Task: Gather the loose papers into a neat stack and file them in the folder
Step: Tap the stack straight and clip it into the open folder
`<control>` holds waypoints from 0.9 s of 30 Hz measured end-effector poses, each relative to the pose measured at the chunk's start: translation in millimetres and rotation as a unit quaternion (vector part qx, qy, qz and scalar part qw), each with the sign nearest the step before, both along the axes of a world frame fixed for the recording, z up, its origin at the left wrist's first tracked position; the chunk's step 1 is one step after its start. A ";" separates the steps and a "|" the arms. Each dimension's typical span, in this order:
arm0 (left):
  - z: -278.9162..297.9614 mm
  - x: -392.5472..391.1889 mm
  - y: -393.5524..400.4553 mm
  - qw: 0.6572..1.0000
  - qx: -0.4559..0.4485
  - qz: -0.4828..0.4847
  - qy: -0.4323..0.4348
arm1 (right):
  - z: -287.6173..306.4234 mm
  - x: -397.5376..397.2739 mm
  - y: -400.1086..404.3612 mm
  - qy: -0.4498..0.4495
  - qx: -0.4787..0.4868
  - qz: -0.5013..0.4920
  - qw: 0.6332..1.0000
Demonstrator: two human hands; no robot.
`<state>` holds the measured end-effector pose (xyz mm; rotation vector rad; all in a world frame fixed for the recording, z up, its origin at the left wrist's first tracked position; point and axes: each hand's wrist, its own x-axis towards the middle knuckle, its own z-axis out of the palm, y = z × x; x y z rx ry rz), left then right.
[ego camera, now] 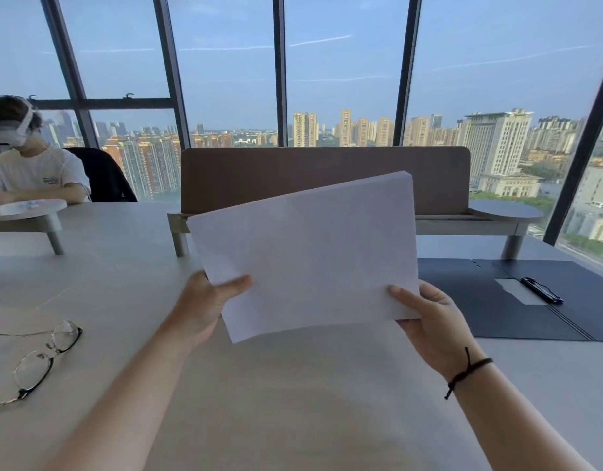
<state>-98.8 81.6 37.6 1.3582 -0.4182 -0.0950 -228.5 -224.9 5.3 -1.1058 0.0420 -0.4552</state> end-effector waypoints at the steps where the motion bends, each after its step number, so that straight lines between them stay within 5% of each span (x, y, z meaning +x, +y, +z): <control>1: 2.7 2.0 1.1 1.000 0.006 0.002 -0.007 | 4.0 0.0 -3.0 0.002 -0.026 -0.005 1.000; 8: -9.1 10.0 7.3 0.999 0.045 0.025 -0.008 | 9.7 2.4 -5.5 0.006 -0.126 -0.033 0.992; 27: -35.0 0.1 -6.4 0.993 0.023 0.106 0.042 | -16.3 7.5 10.1 0.110 -0.153 0.031 0.982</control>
